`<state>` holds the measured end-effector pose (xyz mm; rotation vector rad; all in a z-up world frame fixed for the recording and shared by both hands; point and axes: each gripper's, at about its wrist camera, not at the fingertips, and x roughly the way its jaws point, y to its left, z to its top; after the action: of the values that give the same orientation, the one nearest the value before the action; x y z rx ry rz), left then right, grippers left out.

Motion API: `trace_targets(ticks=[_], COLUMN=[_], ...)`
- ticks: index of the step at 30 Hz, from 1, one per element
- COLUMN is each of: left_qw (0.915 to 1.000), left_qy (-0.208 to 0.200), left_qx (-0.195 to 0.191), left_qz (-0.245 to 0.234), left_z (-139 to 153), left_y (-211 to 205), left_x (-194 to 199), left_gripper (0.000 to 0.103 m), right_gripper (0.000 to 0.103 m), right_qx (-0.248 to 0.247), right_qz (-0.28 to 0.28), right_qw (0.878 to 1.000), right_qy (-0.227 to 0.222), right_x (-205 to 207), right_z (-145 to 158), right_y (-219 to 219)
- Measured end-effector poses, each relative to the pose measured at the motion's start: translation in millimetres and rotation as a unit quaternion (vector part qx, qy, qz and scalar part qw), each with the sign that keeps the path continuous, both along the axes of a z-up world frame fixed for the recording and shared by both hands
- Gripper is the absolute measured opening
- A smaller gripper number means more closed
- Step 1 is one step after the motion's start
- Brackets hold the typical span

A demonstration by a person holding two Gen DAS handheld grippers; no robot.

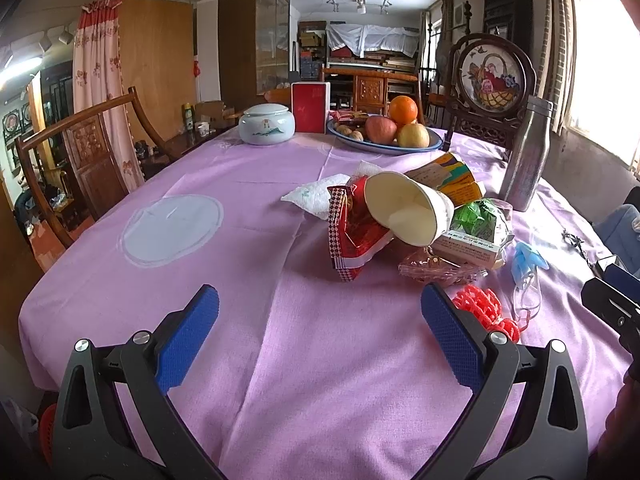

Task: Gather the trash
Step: 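Reach the left tool toward the red mesh fruit net on the table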

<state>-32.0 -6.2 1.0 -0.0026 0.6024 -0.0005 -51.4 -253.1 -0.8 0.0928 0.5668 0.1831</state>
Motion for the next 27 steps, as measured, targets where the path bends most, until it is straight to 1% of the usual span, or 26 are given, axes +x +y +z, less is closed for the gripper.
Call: trace_targets(ticks=[1,17,22,25,27], left_qw=[1.0,1.0,0.9999,0.9999,0.9999], left_qy=[0.001,0.009,0.009,0.009,0.01], left_qx=[0.0,-0.003,-0.003,-0.003,-0.002], left_qz=[0.0,0.003,0.002,0.003,0.003], left_z=[0.0,-2.6,-3.0,-3.2,-3.7], left_y=[0.3,2.6,2.6,2.4,2.2], left_x=[0.2,4.1,4.3,4.4,4.6], left_gripper=[0.097,0.097,0.097,0.097,0.097], right_gripper=[0.097,0.097,0.097,0.097,0.097], right_qx=[0.006,0.016,0.043,0.035,0.04], right_qz=[0.0,-0.002,-0.001,-0.001,-0.001], right_qw=[1.0,1.0,0.999,0.999,0.999], right_qy=[-0.005,-0.01,-0.024,-0.023,-0.024], right_x=[2.4,3.3,4.0,4.1,4.1], right_z=[-0.5,-4.9,-4.6,-4.8,-4.8], right_y=[-1.7,0.2,-3.5,-3.0,-3.4])
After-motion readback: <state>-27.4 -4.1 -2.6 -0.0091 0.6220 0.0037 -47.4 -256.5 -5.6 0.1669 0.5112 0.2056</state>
